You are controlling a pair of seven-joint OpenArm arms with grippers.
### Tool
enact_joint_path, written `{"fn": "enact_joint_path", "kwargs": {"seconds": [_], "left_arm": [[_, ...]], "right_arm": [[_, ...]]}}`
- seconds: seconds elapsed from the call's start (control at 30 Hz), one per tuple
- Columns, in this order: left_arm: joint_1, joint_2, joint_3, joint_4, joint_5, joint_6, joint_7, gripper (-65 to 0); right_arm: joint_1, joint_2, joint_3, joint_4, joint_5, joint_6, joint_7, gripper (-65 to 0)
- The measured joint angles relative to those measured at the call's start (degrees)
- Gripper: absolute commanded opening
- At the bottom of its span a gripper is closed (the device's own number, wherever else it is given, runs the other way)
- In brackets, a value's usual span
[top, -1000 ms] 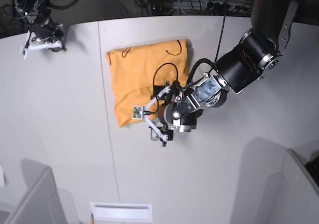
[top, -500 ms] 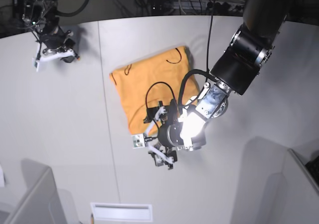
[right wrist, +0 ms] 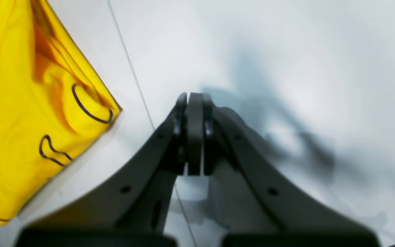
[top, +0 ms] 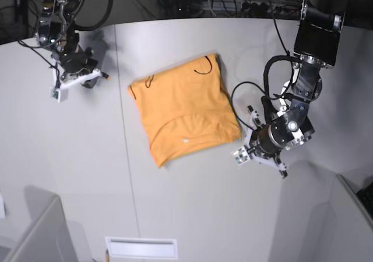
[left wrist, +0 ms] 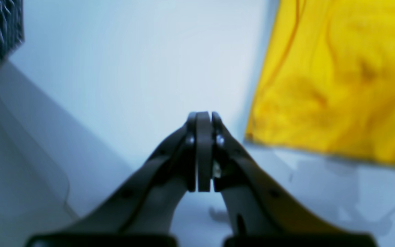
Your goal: Fold the T-shirt properly
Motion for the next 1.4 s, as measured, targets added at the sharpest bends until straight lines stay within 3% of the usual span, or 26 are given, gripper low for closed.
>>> {"fn": "enact_joint_path", "kwargs": {"seconds": [0.17,0.37,0.63,1.0,1.17,1.27,1.4], "left_arm": [[3.7,-2.3,-0.1,-0.1,0.0,0.0,-0.1,-65.0],[5.0,-1.5,0.2,-7.0,0.0,0.0,-0.3,-65.0],[-0.7,7.4,0.5,-15.2,-0.4,0.0,-0.5,-65.0],[-7.5,14.2,0.4,-22.8,0.1,0.0,-0.4,-65.0],[-7.5,13.8,-0.2,-20.7,0.0,0.0,-0.2,-65.0],[-5.7,12.0,-1.1,-13.0,-0.2,0.0,0.0,-65.0],[4.7,8.0,-13.5,4.3,-0.6,0.1,-0.7,-65.0]], "right_arm": [[0.1,-0.1,0.2,0.0,0.2,0.0,0.0,-65.0],[0.1,0.0,0.4,0.0,0.0,0.0,0.2,-65.0],[0.0,0.2,0.4,0.0,0.0,0.0,0.2,-65.0],[-0.6,0.2,0.5,0.0,0.0,0.0,0.4,-65.0],[-0.9,0.2,0.5,0.0,0.0,0.0,0.4,-65.0],[-2.0,0.1,0.6,1.9,-0.2,0.1,1.7,-65.0],[-7.2,0.7,1.8,8.0,-0.2,0.2,10.3,-65.0]]}}
